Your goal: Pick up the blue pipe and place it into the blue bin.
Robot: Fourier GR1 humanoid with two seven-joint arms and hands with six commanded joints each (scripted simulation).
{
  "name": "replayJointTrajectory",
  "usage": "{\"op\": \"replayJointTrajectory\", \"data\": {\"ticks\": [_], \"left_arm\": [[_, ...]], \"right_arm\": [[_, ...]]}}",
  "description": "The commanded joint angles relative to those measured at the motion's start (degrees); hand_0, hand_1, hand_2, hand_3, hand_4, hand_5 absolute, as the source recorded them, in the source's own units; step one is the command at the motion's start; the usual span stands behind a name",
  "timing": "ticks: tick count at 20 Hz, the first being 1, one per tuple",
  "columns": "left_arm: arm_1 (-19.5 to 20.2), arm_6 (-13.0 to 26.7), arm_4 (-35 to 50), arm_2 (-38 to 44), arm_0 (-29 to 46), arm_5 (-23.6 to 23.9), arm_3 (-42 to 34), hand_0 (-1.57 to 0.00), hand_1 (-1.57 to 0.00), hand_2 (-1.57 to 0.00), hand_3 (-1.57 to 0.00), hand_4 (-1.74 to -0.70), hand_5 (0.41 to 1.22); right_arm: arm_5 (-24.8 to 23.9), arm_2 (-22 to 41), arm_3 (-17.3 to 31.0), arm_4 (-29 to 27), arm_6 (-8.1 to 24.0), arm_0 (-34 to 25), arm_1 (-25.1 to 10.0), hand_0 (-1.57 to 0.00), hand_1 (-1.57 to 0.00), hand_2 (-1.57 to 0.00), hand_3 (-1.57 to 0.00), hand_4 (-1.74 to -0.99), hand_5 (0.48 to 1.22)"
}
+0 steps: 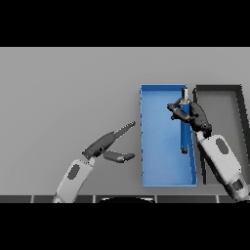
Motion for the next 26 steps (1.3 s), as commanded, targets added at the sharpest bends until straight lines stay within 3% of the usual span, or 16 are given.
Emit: {"op": "replayJointTrajectory", "data": {"ticks": [1, 2, 4, 6, 8, 10, 13, 16, 20, 24, 26], "left_arm": [[0.38, -0.22, 0.52, 0.21, -0.12, -0.6, -0.02, 0.0, 0.0, 0.0, 0.0, -0.92, 0.489], [0.33, -0.05, 0.74, 0.32, -0.4, -0.81, 0.33, 0.0, 0.0, 0.0, 0.0, -0.92, 0.491], [0.22, -0.27, 0.73, -0.04, 0.05, -0.92, 0.0, 0.0, 0.0, 0.0, 0.0, -0.92, 0.493], [-0.08, -0.43, 0.14, -0.59, 0.8, -0.49, -0.25, 0.0, 0.0, 0.0, 0.0, -0.92, 0.493], [-0.13, -0.14, 0.08, -0.74, 0.97, -0.54, -0.23, 0.0, 0.0, 0.0, 0.0, -0.93, 0.494], [-0.07, -0.74, -0.29, -0.78, 1.37, -0.22, 0.06, 0.0, 0.0, 0.0, 0.0, -0.93, 0.494], [-0.07, -0.66, 0.19, -0.64, 1.27, -0.35, -0.55, 0.0, 0.0, 0.0, 0.0, -0.93, 0.496], [-0.31, 0.22, -0.02, -0.43, 0.71, -0.03, 0.01, 0.0, 0.0, 0.0, 0.0, -0.93, 0.496], [-0.12, -0.18, 0.1, -0.07, 0.2, -0.26, 0.72, 0.0, 0.0, 0.0, 0.0, -0.93, 0.497], [0.47, -1.08, 0.75, 0.01, 1.35, -0.5, -0.7, 0.0, 0.0, 0.0, 0.0, -0.93, 0.496], [0.51, 0.41, 0.95, 0.17, 0.84, -0.42, -1.44, 0.0, 0.0, 0.0, 0.0, -0.93, 0.495]], "right_arm": [[-2.73, 3.19, 0.42, -4.58, 0.03, -0.91, -2.05, -1.57, -1.57, -1.57, -0.41, -1.677, 1.171], [-6.48, 6.78, -0.13, -8.22, 0.02, -2.12, -3.88, -1.57, -1.57, -1.52, -0.45, -1.626, 1.161], [-7.62, 8.63, 0.29, -10.82, 0.04, -2.83, -5.56, -1.08, -1.03, -0.99, -0.29, -1.469, 1.148], [-10.7, 12.06, 1.09, -14.16, -0.04, -4.87, -8.62, -0.69, -0.66, -0.63, -0.19, -1.37, 1.125], [-8.76, 15.14, 1.53, -13.74, 0.08, -6.64, -10.31, -0.44, -0.42, -0.4, -0.12, -1.307, 1.068], [-5.81, 22.9, 1.18, -11.96, 0.04, -10.49, -14.53, -0.28, -0.27, -0.26, -0.08, -1.25, 0.962], [-3.46, 29.82, 1.08, -13.22, 0.03, -14.6, -17.27, -0.14, -0.14, -0.13, -0.04, -1.205, 0.837], [-1.97, 34.4, 2.11, -14.34, 0.04, -17.71, -18.26, -0.07, -0.07, -0.07, -0.02, -1.161, 0.771], [-0.75, 35.59, 2.78, -13.63, 0.05, -18.69, -17.6, -0.03, -0.03, -0.03, -0.01, -1.099, 0.725], [1.04, 36.34, 2.23, -12.88, -0.25, -19.26, -18.19, -0.02, -0.02, -0.02, 0.0, -1.084, 0.712], [1.34, 36.19, 2.01, -13.1, -1.03, -18.63, -18.6, -0.02, -0.02, -0.02, 0.0, -1.084, 0.714]]}}
